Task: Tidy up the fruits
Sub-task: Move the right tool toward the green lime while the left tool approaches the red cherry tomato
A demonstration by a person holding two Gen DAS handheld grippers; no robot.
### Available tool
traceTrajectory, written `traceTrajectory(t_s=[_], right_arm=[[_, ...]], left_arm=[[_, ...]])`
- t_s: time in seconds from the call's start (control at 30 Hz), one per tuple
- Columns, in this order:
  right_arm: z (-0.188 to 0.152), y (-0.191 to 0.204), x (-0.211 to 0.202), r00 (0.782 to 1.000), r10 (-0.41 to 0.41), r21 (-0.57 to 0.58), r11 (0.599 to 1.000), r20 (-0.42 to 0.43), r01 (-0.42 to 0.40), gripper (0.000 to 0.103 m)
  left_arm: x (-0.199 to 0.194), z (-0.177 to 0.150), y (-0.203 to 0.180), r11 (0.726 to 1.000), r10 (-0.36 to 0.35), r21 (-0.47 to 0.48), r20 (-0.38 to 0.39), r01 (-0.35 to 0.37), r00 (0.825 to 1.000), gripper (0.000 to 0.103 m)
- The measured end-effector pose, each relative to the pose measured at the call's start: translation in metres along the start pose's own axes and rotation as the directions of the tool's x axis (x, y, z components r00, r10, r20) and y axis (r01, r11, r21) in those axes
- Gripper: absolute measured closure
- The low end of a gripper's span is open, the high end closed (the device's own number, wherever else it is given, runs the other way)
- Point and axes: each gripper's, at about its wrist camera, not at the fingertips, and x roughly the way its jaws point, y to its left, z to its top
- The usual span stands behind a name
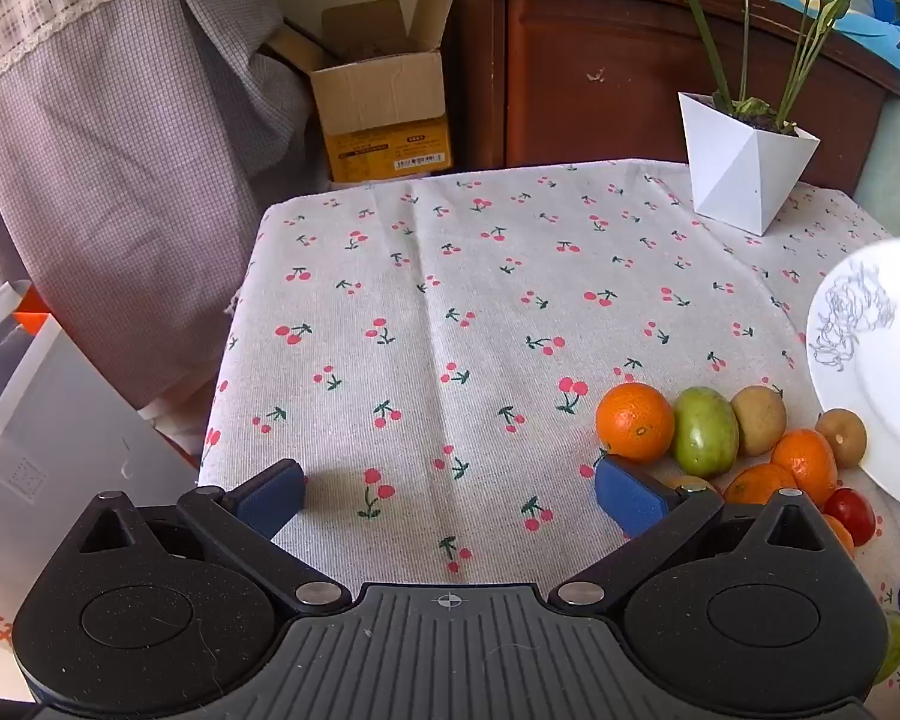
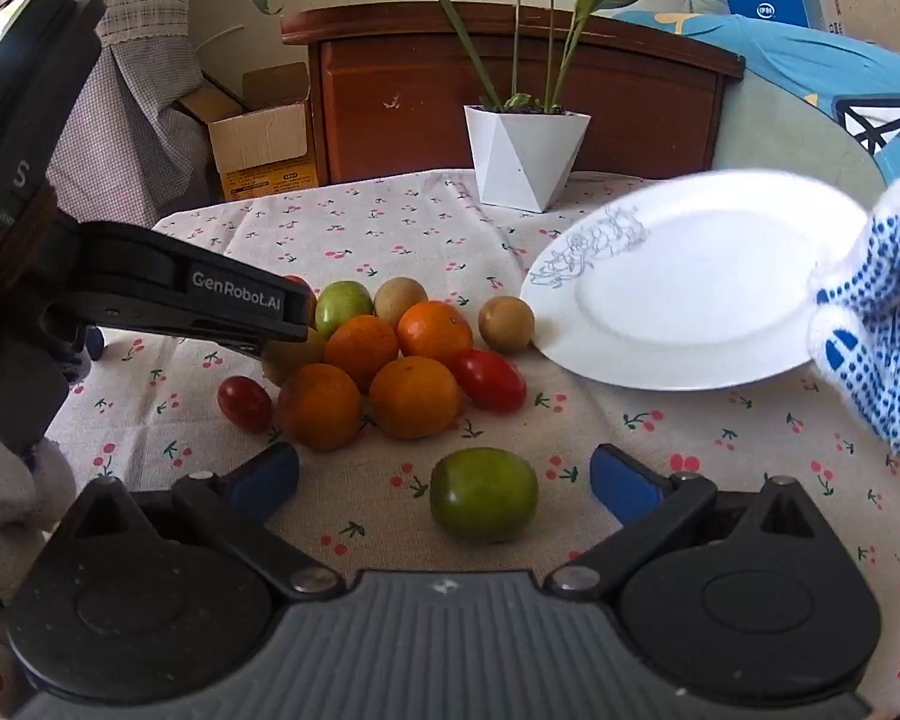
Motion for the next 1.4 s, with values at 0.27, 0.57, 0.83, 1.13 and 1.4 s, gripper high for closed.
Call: traceTrajectory(t_s=[0.27,0.57,0.83,1.13,1.4], right_arm=[[-0.001,0.000,0.003,1.000,0.000,0.000,1.000,-0.002,0.000,0.001],[0.000,-0.001,0.000,1.000,0.000,0.002,1.000,0.000,0.000,0.001],[0.000,0.000,0.001,1.000,0.001,0.001,1.000,0.000,-0.001,0.001],[0.001,0.001,0.001,1.000,-0.002,0.002,1.000,0.000,0.002,0.001],[0.010,-0.002,-0.003,0.993,0.015,-0.008,1.000,-0.121,-0.016,0.001]], left_arm=[[0.000,0.000,-0.003,1.000,0.006,-0.010,-0.012,-0.006,1.000,0.000],[-0.003,-0.002,0.006,0.999,0.001,-0.033,-0.037,-0.002,0.999,0.000],[-0.020,0.006,0.009,0.998,-0.016,-0.063,-0.029,0.014,0.999,0.000],[-0.049,0.011,0.013,0.997,-0.049,-0.054,-0.025,0.048,0.998,0.000],[-0.069,0.011,0.016,0.997,-0.067,-0.032,-0.013,0.066,0.998,0.000]])
